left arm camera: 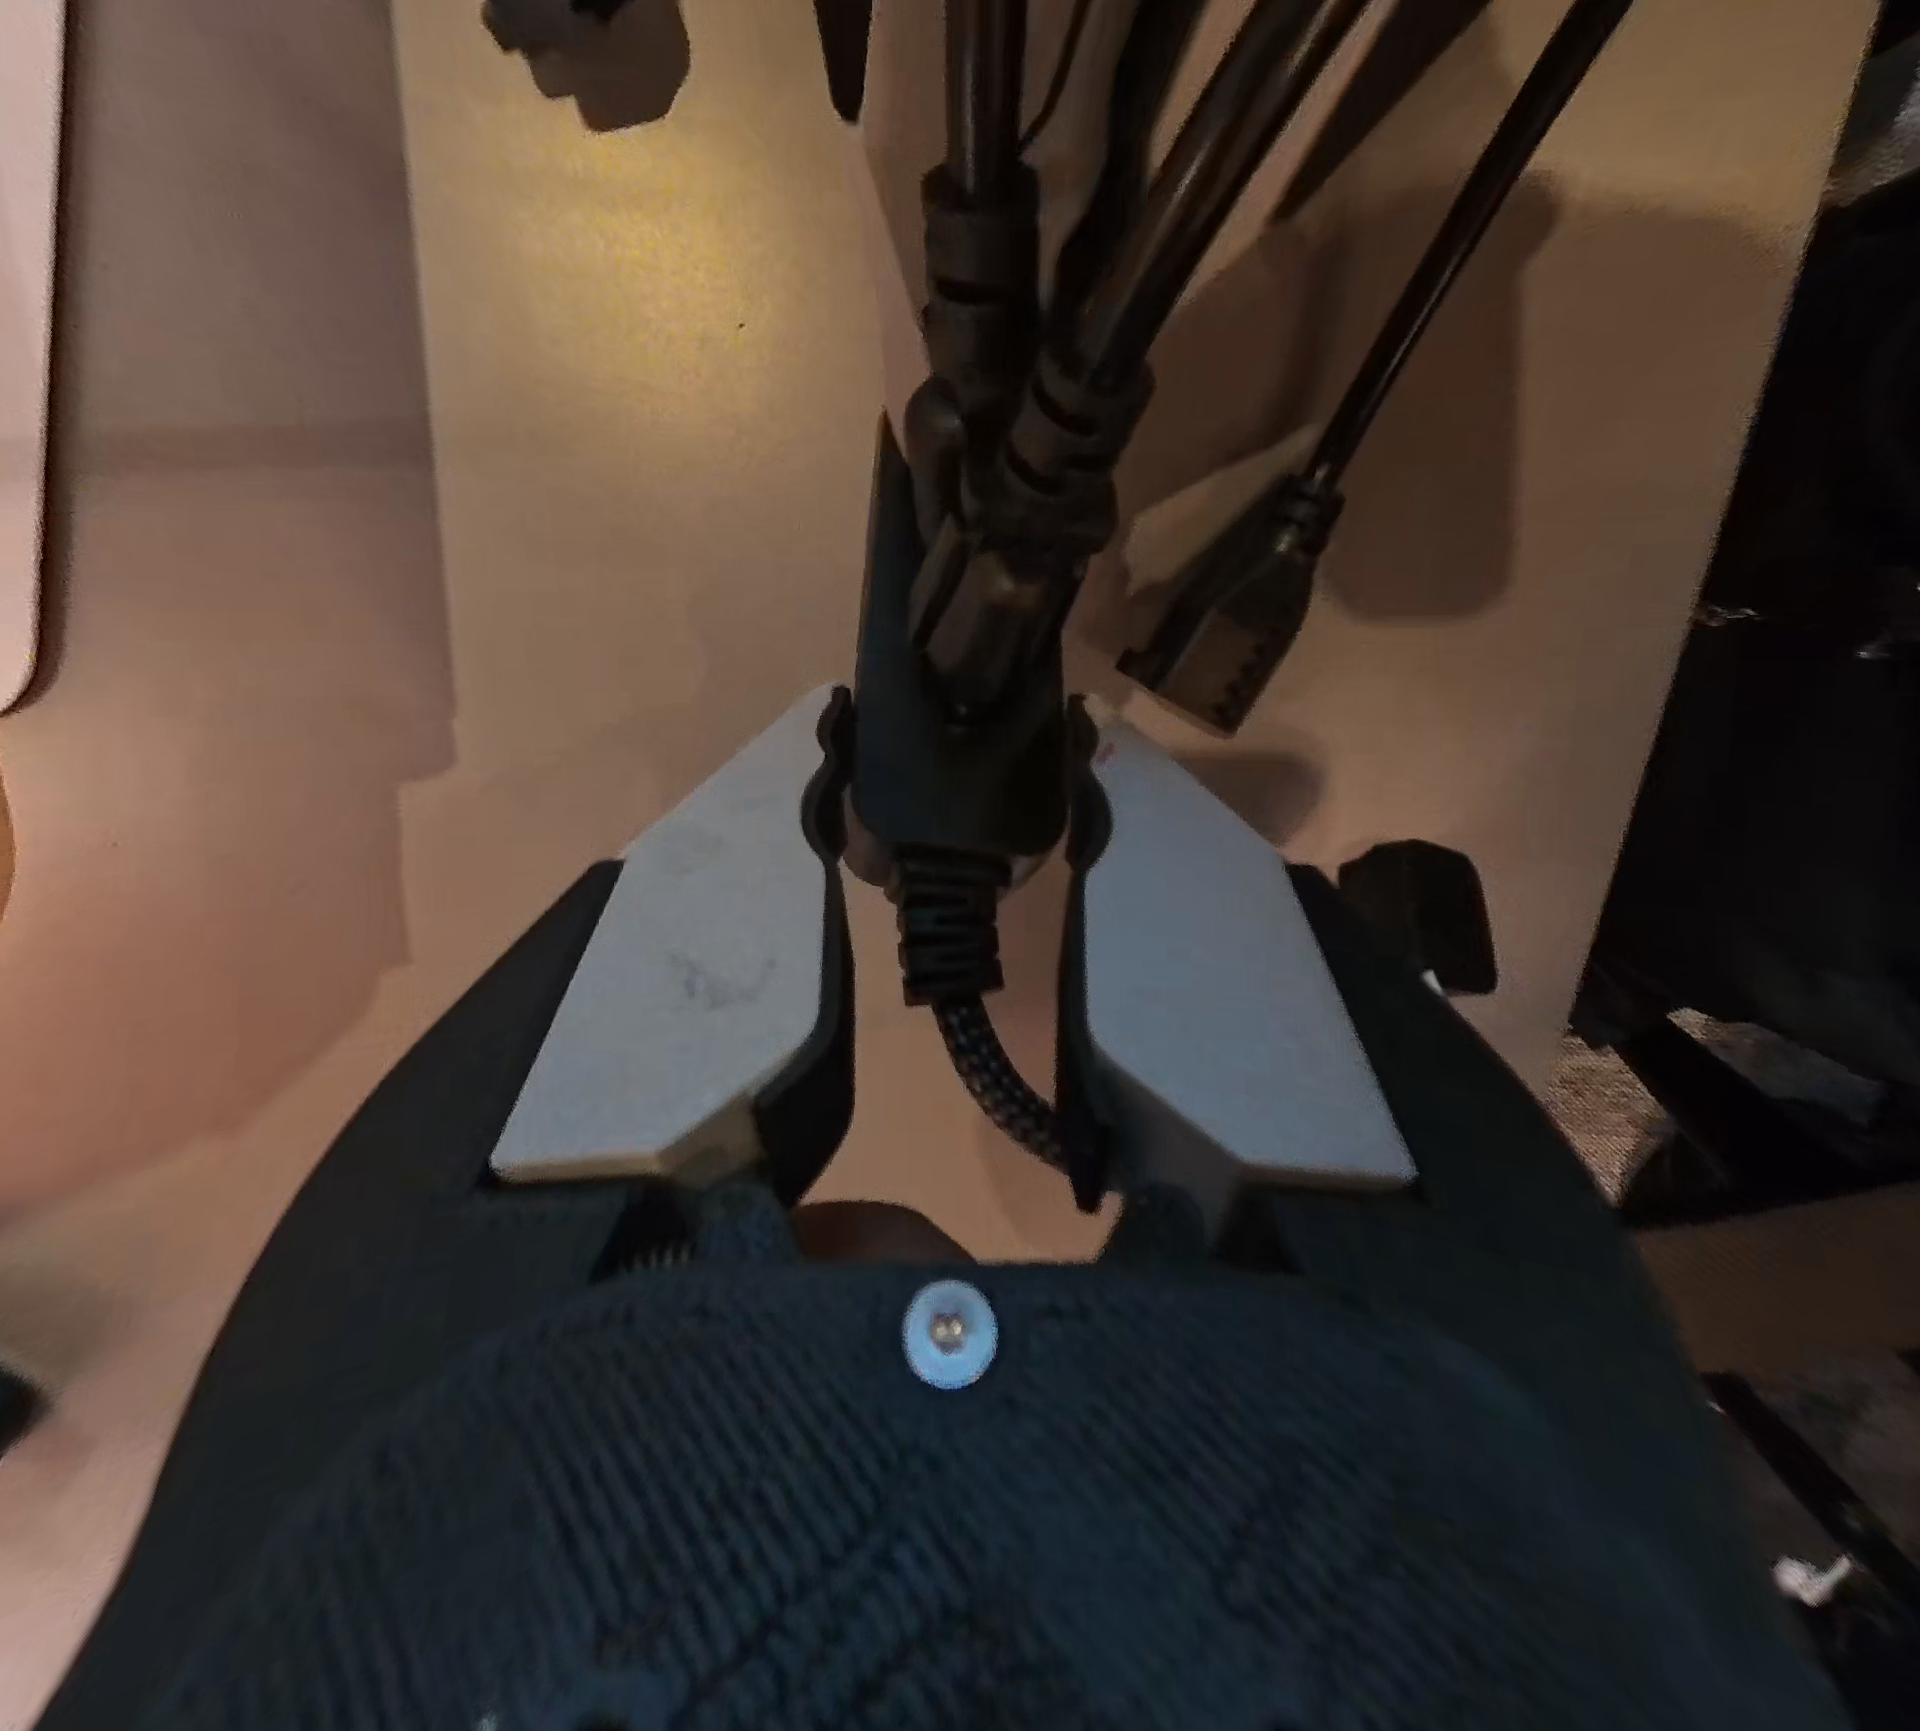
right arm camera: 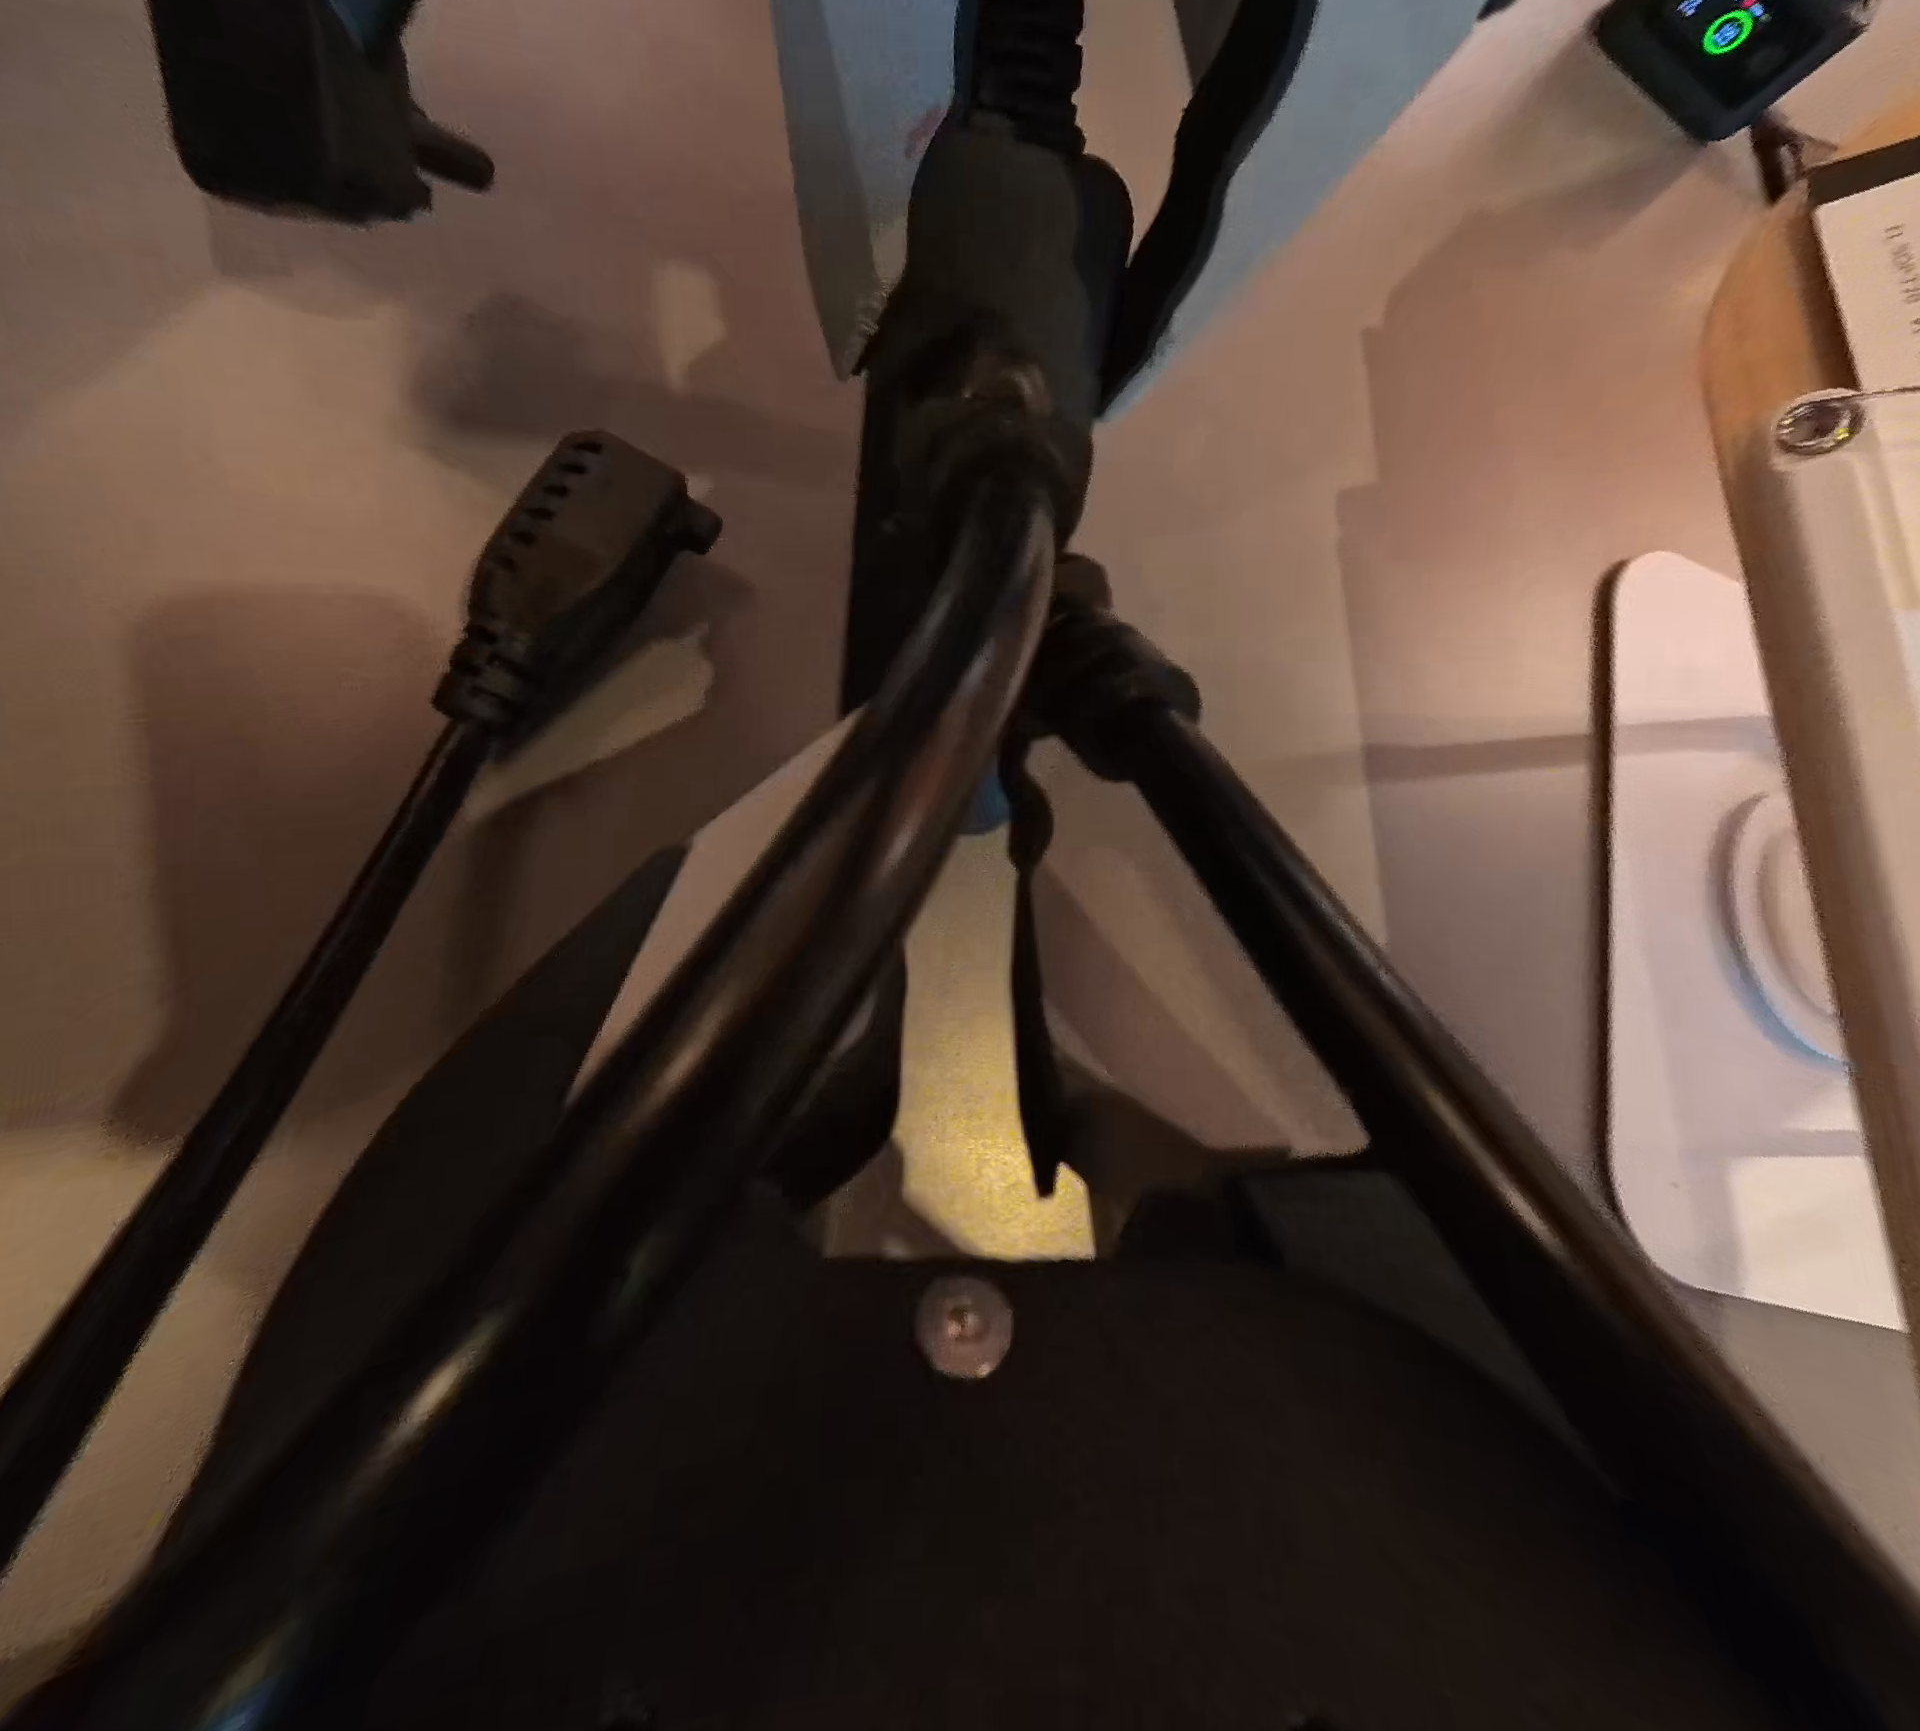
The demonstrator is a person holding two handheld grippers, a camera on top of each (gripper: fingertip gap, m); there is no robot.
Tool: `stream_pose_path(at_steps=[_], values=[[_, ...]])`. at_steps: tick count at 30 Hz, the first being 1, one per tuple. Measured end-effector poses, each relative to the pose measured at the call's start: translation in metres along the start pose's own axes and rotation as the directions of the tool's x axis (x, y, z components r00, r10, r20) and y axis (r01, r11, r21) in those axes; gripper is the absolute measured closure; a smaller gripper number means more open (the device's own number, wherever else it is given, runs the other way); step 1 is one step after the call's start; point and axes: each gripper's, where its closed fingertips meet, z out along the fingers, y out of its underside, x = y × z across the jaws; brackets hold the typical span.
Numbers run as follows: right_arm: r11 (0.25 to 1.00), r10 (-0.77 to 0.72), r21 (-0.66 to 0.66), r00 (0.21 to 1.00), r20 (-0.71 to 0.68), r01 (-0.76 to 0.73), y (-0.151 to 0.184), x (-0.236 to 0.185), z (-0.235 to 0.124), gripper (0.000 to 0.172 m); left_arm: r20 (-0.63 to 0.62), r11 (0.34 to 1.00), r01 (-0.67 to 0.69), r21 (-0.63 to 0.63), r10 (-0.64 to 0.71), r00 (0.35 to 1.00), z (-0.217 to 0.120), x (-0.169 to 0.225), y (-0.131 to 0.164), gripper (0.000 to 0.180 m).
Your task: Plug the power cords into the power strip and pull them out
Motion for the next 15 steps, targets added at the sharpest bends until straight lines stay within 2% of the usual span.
stream_pose_path(at_steps=[1, 4, 7, 10, 15], values=[[1.0, 0.018, 0.003, 1.0, 0.017, -0.018, 0.0, -0.001, -0.001, 0.154, 0.02, 1.0, 0.009, -0.007, -0.009, 1.0, 0.001, -0.003, 0.002, 0.143], [0.998, 0.057, 0.028, 0.997, 0.051, -0.058, -0.001, -0.002, -0.003, 0.136, 0.052, 0.999, 0.027, -0.022, -0.026, 0.998, 0.003, -0.009, 0.008, 0.143], [0.994, 0.106, 0.026, 0.992, 0.071, -0.108, 0.001, 0.0, -0.004, 0.134, 0.041, 0.999, 0.048, -0.002, -0.048, 0.998, 0.003, -0.012, 0.01, 0.143], [0.99, 0.143, -0.013, 0.987, 0.068, -0.142, 0.009, 0.003, -0.001, 0.123, 0.001, 0.994, 0.095, 0.046, -0.095, 0.995, 0.005, -0.016, 0.014, 0.143], [0.988, 0.149, 0.031, 0.987, 0.054, -0.151, 0.001, 0.005, 0.008, 0.104, -0.124, 0.977, 0.129, 0.168, -0.109, 0.986, 0.005, -0.003, 0.008, 0.144]])
